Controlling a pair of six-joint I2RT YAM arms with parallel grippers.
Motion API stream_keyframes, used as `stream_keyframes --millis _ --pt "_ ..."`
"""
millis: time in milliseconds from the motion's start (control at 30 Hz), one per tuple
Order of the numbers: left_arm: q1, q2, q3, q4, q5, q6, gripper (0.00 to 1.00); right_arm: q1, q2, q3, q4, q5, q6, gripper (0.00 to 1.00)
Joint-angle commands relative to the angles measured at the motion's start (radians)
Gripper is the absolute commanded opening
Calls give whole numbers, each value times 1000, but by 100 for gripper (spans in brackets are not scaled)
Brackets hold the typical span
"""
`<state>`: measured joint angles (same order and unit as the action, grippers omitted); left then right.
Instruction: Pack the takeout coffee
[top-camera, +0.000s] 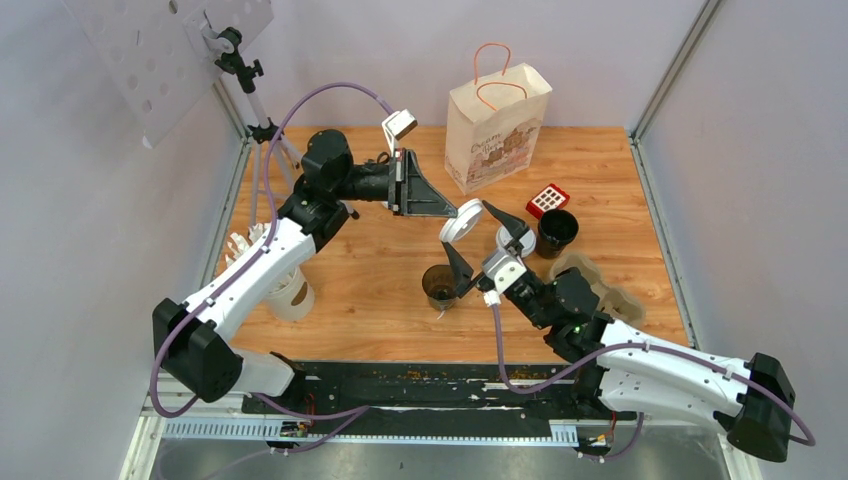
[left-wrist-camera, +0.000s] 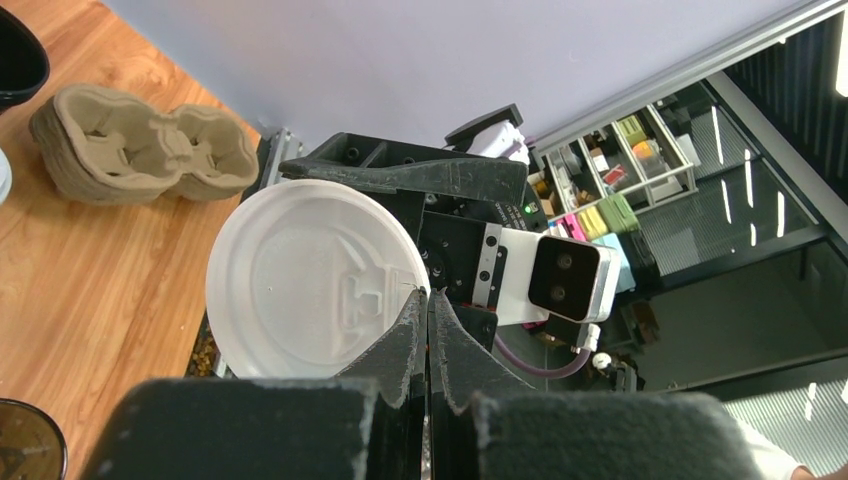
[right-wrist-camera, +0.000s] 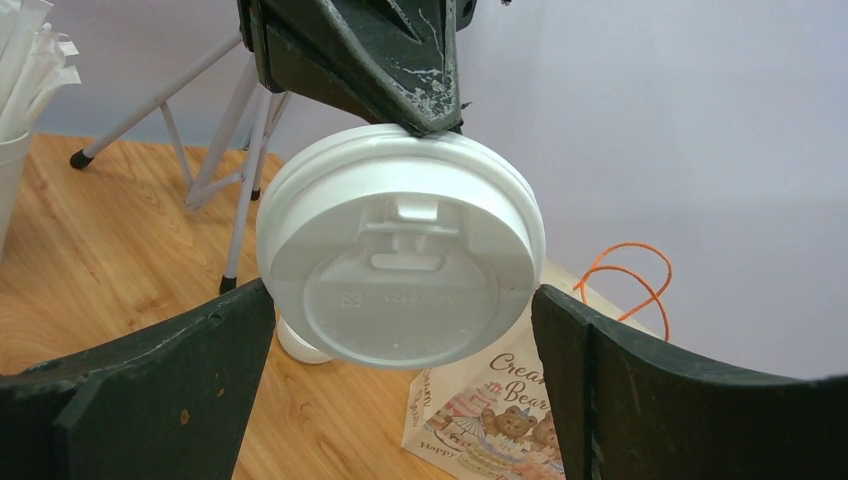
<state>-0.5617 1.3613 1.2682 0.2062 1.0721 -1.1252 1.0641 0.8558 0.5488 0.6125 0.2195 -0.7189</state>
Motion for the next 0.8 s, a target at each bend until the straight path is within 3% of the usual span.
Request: stream_keyframes --millis 0,433,733,767 --pt "-3 -38 27 32 -6 -10 0 -3 11 34 64 13 -27 99" --pt "-4 -39 28 -34 0 41 0 -3 -4 28 38 -7 -33 83" --pt "-3 -32 52 -95 -2 81 0 -4 -12 43 -41 -20 -60 81" --pt "-2 -29 61 -120 -8 102 5 -4 -13 45 -66 -20 -55 81"
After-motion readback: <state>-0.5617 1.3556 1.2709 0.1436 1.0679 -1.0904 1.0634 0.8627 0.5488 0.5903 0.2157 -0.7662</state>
